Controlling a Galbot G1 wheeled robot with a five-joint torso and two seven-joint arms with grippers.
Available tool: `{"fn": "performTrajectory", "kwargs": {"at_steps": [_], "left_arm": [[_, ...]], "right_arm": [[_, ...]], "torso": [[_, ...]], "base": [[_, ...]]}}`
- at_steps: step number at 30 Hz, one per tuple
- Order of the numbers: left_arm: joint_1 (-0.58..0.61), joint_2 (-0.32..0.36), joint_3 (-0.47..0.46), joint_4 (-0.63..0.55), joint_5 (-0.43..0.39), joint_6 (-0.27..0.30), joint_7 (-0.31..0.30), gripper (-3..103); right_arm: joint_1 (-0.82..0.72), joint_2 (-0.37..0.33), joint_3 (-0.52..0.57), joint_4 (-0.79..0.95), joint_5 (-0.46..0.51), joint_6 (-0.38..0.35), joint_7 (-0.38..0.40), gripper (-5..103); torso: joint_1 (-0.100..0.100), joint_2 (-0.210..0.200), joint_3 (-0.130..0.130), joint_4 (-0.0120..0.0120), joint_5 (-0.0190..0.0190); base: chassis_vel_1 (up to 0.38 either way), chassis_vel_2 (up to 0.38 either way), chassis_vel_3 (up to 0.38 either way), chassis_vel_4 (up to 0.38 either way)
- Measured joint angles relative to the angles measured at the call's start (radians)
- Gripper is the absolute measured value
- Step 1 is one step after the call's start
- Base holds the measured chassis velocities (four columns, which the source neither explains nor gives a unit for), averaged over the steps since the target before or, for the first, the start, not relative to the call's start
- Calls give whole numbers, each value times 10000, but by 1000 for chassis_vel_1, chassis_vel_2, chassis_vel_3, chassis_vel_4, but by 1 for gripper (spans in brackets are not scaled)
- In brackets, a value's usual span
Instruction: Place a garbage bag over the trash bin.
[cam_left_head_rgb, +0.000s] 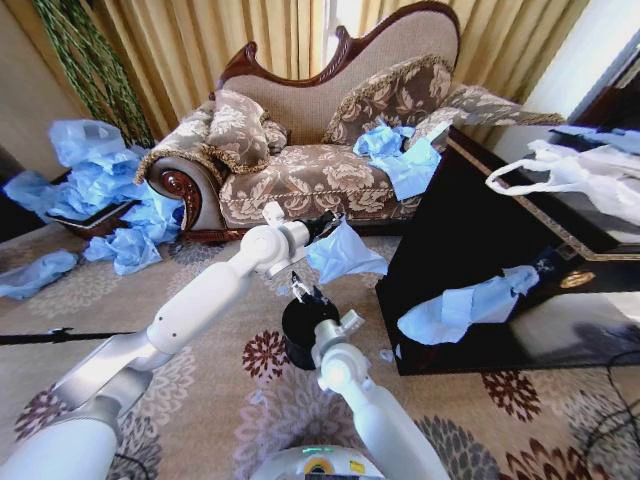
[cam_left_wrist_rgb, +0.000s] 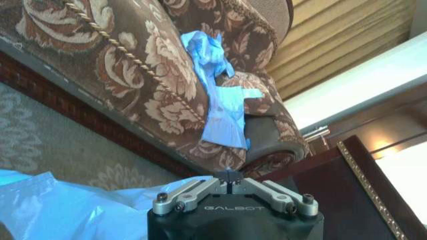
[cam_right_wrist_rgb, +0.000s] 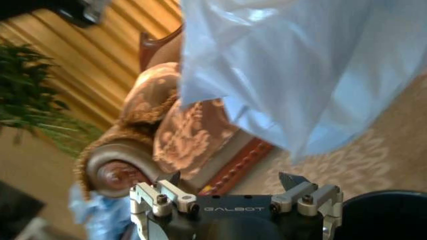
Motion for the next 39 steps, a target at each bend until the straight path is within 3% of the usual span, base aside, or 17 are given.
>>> {"fn": "performTrajectory", "kwargs": {"at_steps": [10, 23, 30, 36, 39], "left_arm": [[-62, -26, -125, -67, -80, -13, -18, 0], [-36, -155, -166, -246, -134, -121, -188, 0], [98, -210, -355, -273, -193, -135, -261, 0], [181, -188, -474, -267, -247, -134, -271, 0], [259, -28, -570, -358, -346, -132, -290, 0]], "right_arm": [[60, -117, 310, -557, -1151, 474, 708, 97], [470, 46, 571, -973, -1915, 809, 1180, 77], [633, 103, 697, -1226, -2794, 1189, 1842, 46], [620, -21, 840, -1153, -2889, 1219, 1872, 30], [631, -110, 1060, -1187, -2983, 1314, 1869, 13]], "torso": [[0, 0, 0, -3, 2], [0, 0, 0, 0, 2], [0, 0, 0, -1, 2], [0, 0, 0, -2, 2], [0, 0, 0, -2, 3]], "base": [[0, 0, 0, 0], [0, 0, 0, 0], [0, 0, 0, 0], [0, 0, 0, 0], [0, 0, 0, 0]]}}
